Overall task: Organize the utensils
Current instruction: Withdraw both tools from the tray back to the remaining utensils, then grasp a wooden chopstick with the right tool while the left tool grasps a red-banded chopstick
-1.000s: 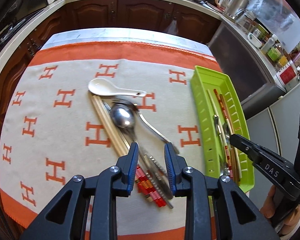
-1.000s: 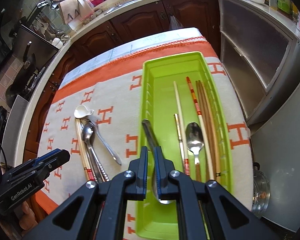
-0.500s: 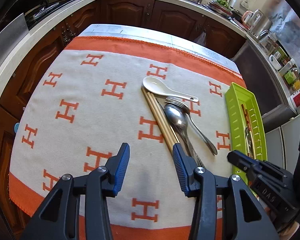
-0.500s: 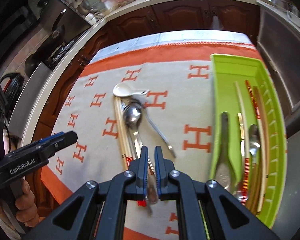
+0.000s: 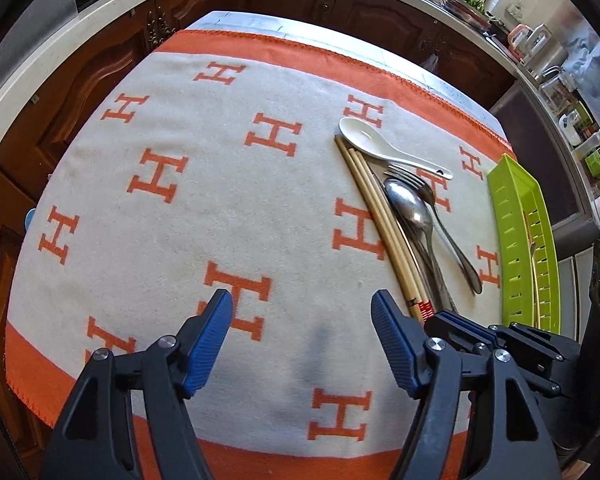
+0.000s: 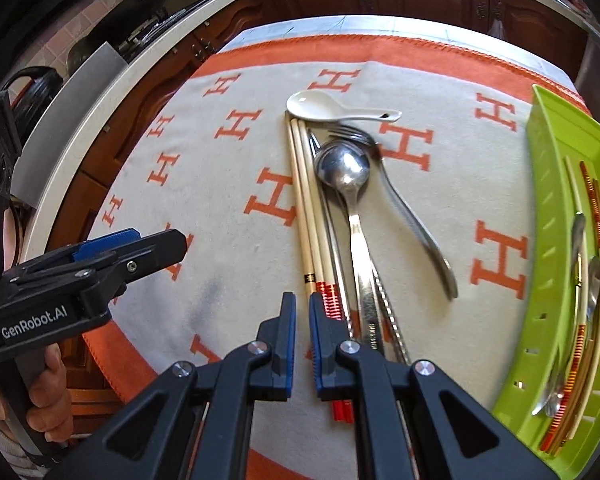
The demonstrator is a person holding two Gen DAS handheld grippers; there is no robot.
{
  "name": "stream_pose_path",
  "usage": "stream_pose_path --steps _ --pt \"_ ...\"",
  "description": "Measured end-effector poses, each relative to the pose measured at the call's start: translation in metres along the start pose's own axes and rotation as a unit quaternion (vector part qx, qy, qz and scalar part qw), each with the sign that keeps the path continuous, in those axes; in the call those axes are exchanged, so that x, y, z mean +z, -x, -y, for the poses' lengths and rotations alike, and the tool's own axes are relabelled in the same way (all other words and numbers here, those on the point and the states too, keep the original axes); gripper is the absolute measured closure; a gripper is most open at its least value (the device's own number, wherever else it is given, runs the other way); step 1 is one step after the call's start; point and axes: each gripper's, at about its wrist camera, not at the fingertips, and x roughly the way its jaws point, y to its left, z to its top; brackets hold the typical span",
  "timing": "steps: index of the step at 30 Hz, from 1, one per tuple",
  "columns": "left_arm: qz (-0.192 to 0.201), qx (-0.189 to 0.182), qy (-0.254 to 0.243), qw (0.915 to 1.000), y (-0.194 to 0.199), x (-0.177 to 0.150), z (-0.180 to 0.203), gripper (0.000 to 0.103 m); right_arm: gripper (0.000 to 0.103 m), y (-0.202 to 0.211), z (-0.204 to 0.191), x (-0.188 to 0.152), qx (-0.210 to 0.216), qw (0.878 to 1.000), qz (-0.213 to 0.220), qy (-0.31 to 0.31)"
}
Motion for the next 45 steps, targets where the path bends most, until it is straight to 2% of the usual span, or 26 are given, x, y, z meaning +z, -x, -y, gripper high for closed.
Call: stream_pose_path --steps 4,19,22,31,34,39,45 --pt "-0.004 0.005 -0.006 1.0 -0.004 -0.001 -0.005 0.033 0.096 -0.013 -0.005 0.0 -0.008 1.0 -0.015 0.013" --pt "-0.017 0.01 0.021 0.9996 -0.015 -0.003 -0.03 0.033 0.096 -0.024 -0.016 0.016 -0.056 0.998 -0.001 0.039" --pt "-0.017 0.011 0.023 0.9995 -0.015 -0.004 -0.033 0.033 0.095 -0.033 -0.019 0.017 -0.05 0.997 -0.027 0.045" --pt "-0.028 0.006 0.018 0.9994 -0.02 -0.007 -0.029 0.033 0.09 -0.041 -0.036 0.02 -0.081 0.993 0.004 0.085" --pt "-0.025 0.002 0.012 0.9996 -0.018 -0.006 -0.023 0.033 0.096 -0.041 -0.039 0.019 -0.092 0.991 0.01 0.098" --pt "-0.024 -0.007 0.005 0.9997 -0.014 -0.004 -0.015 0.033 0.096 -0.033 -0.031 0.018 -0.056 0.996 0.004 0.067" --pt "-0.025 -0.018 -0.006 0.9995 -0.016 -0.005 0.004 0.036 0.096 0.0 -0.016 0.011 -0.025 0.999 0.028 0.025"
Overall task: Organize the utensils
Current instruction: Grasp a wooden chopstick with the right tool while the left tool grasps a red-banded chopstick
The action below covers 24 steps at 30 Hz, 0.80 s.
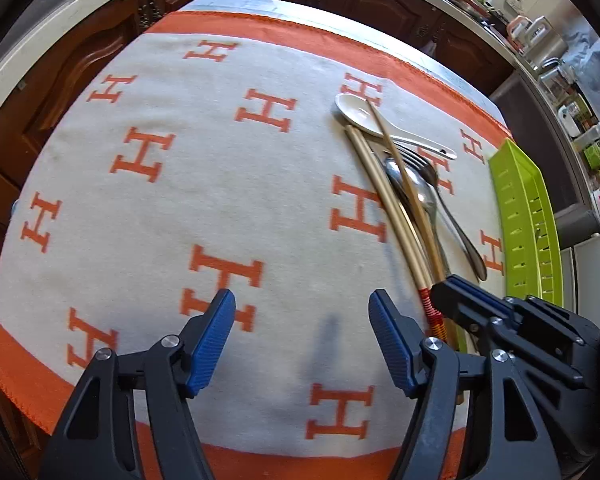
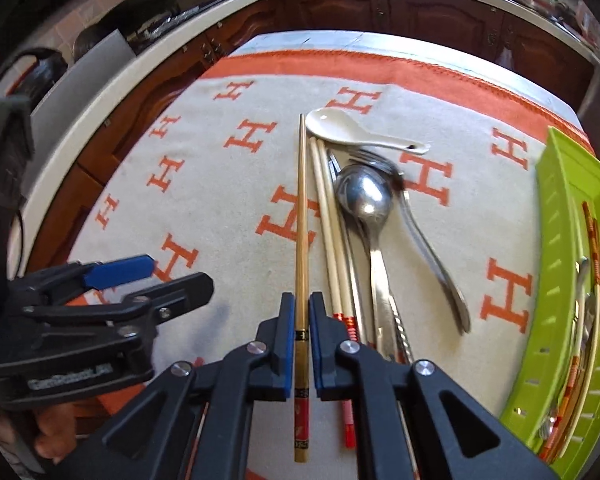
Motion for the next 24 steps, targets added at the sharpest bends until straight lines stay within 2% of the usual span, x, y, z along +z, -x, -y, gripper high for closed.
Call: stream_pose_path --steps 4,7,11,16,20,24 --pt "-0.011 -0.008 -0.006 0.9999 -0.011 -0.001 0.019 0.038 0.096 0.025 0.02 -0.004 0.001 0.999 0.027 -0.034" --pt "-0.021 -0.011 -0.01 0.9997 -0.022 -0.001 0.034 0.043 0.096 0.04 0.034 -0.007 -0.006 0.998 0.042 -0.052" --pt "-0.038 -0.019 0.001 0.9991 -0.034 0.001 0.049 0.053 0.096 0.051 0.05 -0.013 -0.014 0.996 0.05 -0.069" --pt "-0.034 -0.013 0.009 0.9993 -0.04 0.005 0.066 0.055 0.096 0.059 0.062 -0.023 -0.019 0.995 0.055 -0.084" --pt "-0.026 0.022 0.002 0.9994 -0.045 0.006 0.08 0.06 0.096 0.062 0.068 -0.027 -0.021 0.994 0.057 -0.092" --pt "-0.021 0.055 -0.008 0.9982 -0.046 0.006 0.087 0.059 0.096 0.067 0.071 -0.028 -0.023 0.994 0.06 -0.093"
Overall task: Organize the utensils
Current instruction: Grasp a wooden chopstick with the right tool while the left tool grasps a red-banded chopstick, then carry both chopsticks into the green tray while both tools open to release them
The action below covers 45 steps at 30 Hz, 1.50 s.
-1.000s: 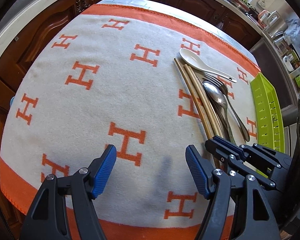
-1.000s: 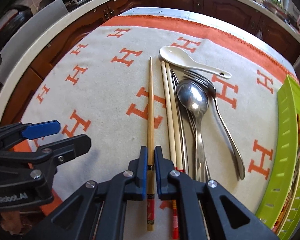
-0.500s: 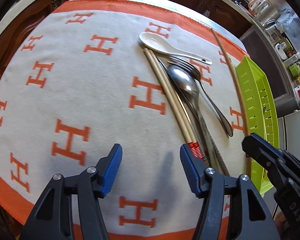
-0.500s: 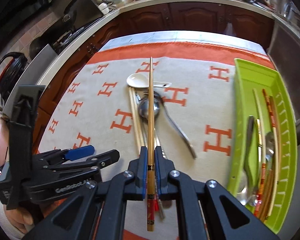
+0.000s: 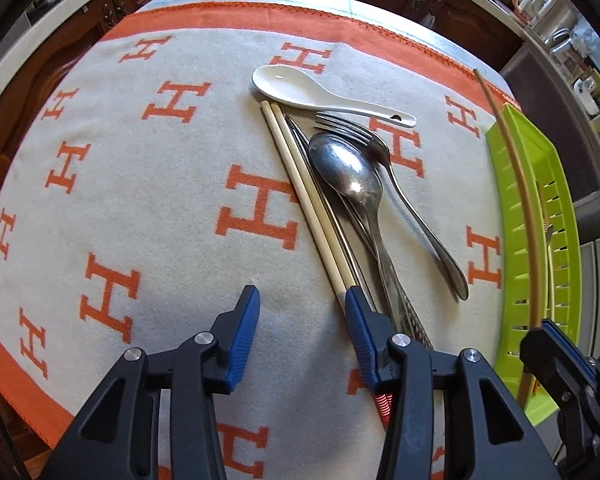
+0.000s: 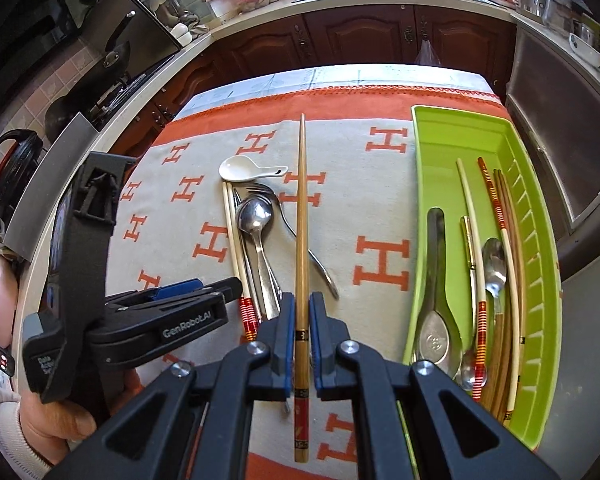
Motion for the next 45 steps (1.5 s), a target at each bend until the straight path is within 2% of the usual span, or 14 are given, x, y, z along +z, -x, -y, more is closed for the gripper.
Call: stream_pose_path --steps 4,7,10,11,16,17,19,20,21,27,33,39,45 --pt "0.0 0.013 0.009 0.9999 -0.001 0.004 0.005 0.058 0.096 0.003 0.003 0.0 -0.003 1.0 0.005 -0.002" --pt "0.007 0.036 0.007 0.9993 0.0 0.004 0.01 0.056 0.096 0.003 0.006 0.0 -0.007 1.0 0.006 -0.004" --pt "-0.004 0.065 -0.01 0.9978 -0.004 0.002 0.015 0.062 0.096 0.004 0.008 0.0 -0.007 1.0 0.007 -0.005" --pt "0.005 0.072 -0.014 0.9973 -0.002 0.0 0.016 0.063 0.096 0.003 0.009 -0.001 -0.007 1.0 0.004 -0.007" --pt "0.006 0.071 -0.011 0.9974 0.0 -0.002 0.016 0.063 0.096 0.002 0.01 -0.001 -0.006 1.0 0.003 -0.004" --pt "0.008 0.07 -0.012 0.9975 0.001 -0.002 0.017 0.066 0.096 0.002 0.01 -0.001 -0.006 1.0 0.003 -0.004" --pt "0.013 0.065 -0.022 0.9976 0.003 -0.005 0.018 0.092 0.096 0.001 0.01 -0.001 -0.005 1.0 0.002 -0.005" --pt "0.013 0.063 -0.029 0.9975 0.002 -0.004 0.016 0.098 0.096 0.001 0.01 -0.001 -0.004 1.0 0.001 -0.006" --pt "0.013 0.061 -0.028 0.9977 0.003 -0.004 0.016 0.099 0.096 0.001 0.009 -0.001 -0.003 1.0 0.002 -0.007" --pt "0.006 0.017 -0.006 0.9998 0.009 -0.006 -0.011 0.1 0.096 0.004 0.011 0.0 0.004 1.0 0.005 -0.011" --pt "0.011 -0.023 -0.011 0.9996 0.041 -0.015 -0.02 0.1 0.096 0.009 0.02 -0.003 0.009 0.999 0.006 -0.031" --pt "0.024 -0.09 -0.06 0.9939 0.078 -0.008 0.028 0.1 0.096 0.026 0.038 -0.007 -0.007 0.998 0.019 -0.055" --pt "0.019 -0.146 -0.127 0.9809 0.086 -0.005 0.096 0.1 0.096 0.043 0.069 -0.012 -0.045 0.995 0.029 -0.088"
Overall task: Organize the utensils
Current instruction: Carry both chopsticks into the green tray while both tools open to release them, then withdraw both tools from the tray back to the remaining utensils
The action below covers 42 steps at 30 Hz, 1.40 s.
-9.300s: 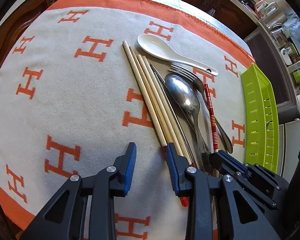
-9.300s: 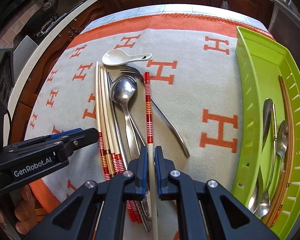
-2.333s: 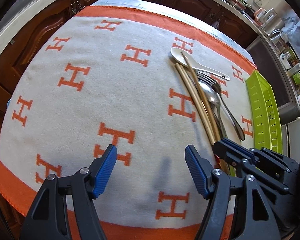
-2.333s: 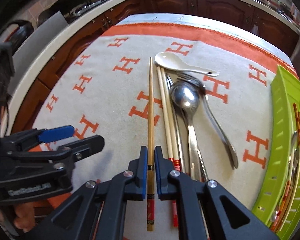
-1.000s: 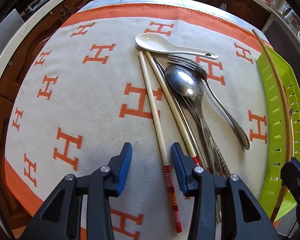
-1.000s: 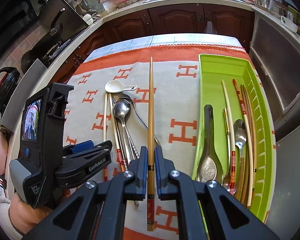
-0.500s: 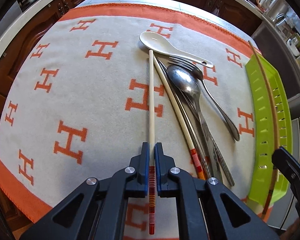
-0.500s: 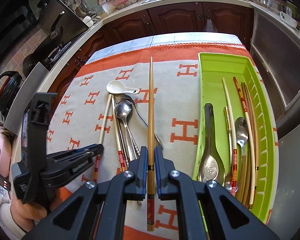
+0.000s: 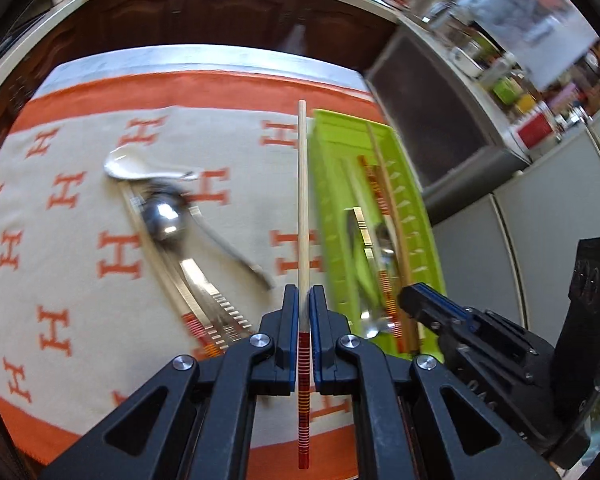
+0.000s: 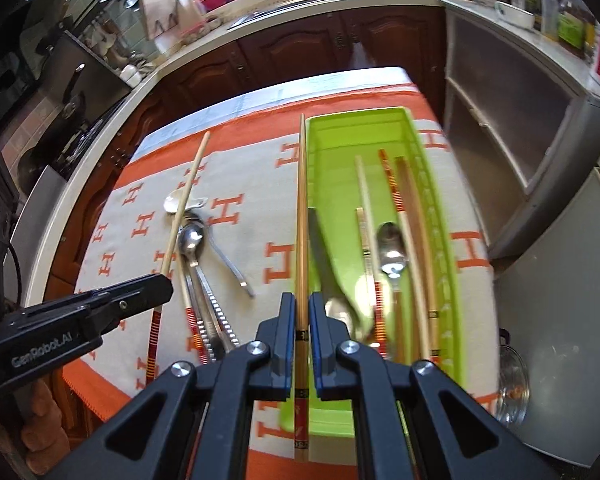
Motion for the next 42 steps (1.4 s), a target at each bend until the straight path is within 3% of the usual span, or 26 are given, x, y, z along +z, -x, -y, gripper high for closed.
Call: stream_pose_path --steps 4,10,11,15,20,35,39,42 --pt "-0.021 -0.02 -0.018 0.9994 -0.026 0.01 0.026 0.1 0.096 0.003 0.02 0.004 -0.031 0.999 0.007 -0.017" --pt "-0.03 -0.023 -0.026 0.999 -0.054 0.022 0.043 0.099 0.096 -0.003 0.04 0.015 -0.053 0.998 0.007 -0.024" --pt "-0.03 -0.026 -0.026 0.9989 -0.057 0.024 0.043 0.098 0.095 -0.006 0.042 0.018 -0.055 0.998 0.003 -0.025" --pt "-0.027 -0.017 -0.02 0.9993 -0.067 0.031 0.042 0.075 0.095 -0.018 0.054 0.025 -0.062 0.997 -0.013 -0.042" --pt "-0.02 0.0 -0.017 0.9996 -0.062 0.029 0.029 0.064 0.095 -0.015 0.051 0.019 -0.066 0.997 -0.007 -0.037" --pt "0.001 0.052 0.012 0.9986 -0.028 0.001 -0.036 0.053 0.095 -0.017 0.003 -0.003 -0.031 0.999 -0.02 0.001" --pt "0.019 0.061 0.025 0.9976 -0.013 -0.002 -0.049 0.042 0.095 -0.017 -0.009 -0.003 -0.024 0.999 -0.022 0.013" --pt "0.04 0.074 0.026 0.9961 0.001 -0.006 -0.062 0.039 0.095 -0.016 -0.023 -0.001 -0.013 0.999 -0.021 0.026"
